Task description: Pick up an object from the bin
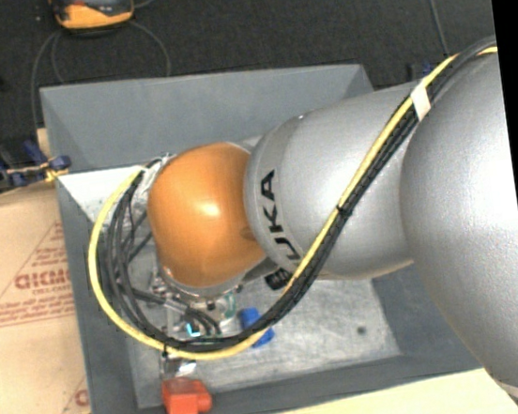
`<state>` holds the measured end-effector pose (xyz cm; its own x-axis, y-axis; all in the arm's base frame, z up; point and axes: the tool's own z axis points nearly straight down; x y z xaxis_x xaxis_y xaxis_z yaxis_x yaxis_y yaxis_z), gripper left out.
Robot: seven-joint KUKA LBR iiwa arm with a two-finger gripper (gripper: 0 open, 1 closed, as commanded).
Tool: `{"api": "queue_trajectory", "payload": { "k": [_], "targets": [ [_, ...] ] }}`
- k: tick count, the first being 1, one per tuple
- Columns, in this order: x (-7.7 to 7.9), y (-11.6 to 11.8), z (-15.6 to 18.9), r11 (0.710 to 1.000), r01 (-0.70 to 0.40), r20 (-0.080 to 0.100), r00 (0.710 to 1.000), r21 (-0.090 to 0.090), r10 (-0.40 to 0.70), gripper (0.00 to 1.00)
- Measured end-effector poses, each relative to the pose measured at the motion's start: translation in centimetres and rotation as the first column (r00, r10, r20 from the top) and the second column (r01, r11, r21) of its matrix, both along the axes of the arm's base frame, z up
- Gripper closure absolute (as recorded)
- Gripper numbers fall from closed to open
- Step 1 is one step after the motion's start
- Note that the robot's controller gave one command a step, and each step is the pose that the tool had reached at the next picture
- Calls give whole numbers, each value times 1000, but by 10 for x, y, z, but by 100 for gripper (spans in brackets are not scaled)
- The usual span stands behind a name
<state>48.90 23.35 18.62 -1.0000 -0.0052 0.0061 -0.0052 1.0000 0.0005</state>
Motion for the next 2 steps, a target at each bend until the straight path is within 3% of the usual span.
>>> {"api": "queue_trajectory", "payload": {
  "k": [1,2],
  "targets": [
    [-9,-85,-97,945,-326,26,945,-3,326,0],
    [1,-43,-110,901,-433,23,901,-11,433,0]
  ]
}}
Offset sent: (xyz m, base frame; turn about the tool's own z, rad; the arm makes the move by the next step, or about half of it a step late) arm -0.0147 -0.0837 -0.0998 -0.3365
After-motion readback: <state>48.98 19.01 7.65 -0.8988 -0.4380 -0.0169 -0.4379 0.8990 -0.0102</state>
